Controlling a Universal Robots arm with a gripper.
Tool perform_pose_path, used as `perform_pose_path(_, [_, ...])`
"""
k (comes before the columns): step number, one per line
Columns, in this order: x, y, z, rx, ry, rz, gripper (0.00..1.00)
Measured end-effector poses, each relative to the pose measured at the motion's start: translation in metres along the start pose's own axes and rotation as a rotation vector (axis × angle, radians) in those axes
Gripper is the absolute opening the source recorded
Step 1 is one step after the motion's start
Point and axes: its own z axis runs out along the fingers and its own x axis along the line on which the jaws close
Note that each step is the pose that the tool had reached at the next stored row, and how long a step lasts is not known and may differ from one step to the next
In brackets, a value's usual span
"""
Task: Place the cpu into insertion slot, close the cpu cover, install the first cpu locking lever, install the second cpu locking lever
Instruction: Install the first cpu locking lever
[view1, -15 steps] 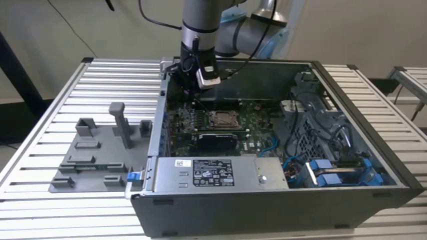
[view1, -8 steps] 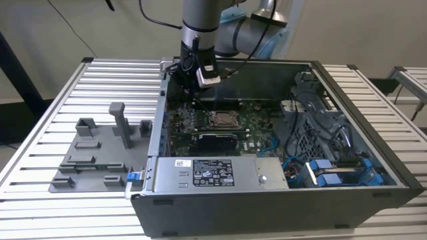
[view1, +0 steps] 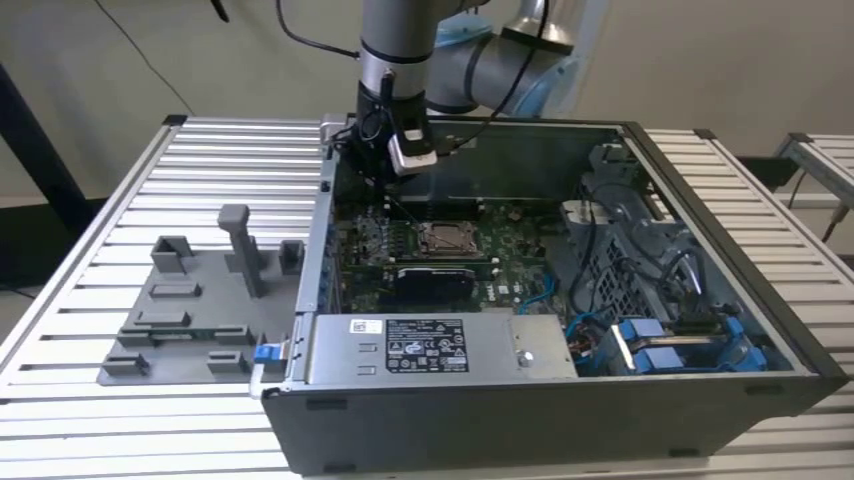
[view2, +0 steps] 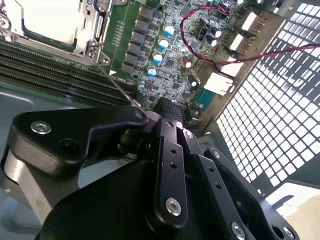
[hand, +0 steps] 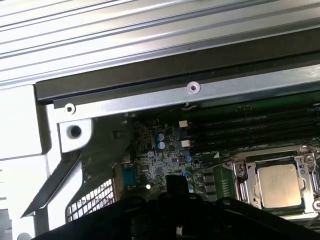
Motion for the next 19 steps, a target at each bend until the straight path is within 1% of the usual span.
perform_pose_path(8, [-0.0039, 0.0006, 0.0006, 0.001, 0.001, -0.007, 0.11])
perform_pose_path(11, [-0.0071, 0.0011, 0.0003, 0.0001, 0.0016, -0.01, 0.11])
perform_pose_path(13, [-0.0107, 0.0016, -0.0002, -0.0016, 0.0023, -0.011, 0.11])
perform_pose_path(16, [-0.0159, 0.0022, -0.0008, -0.006, 0.0033, -0.014, 0.11])
perform_pose_path(19, [-0.0201, 0.003, -0.0016, -0.0121, 0.0038, -0.016, 0.11])
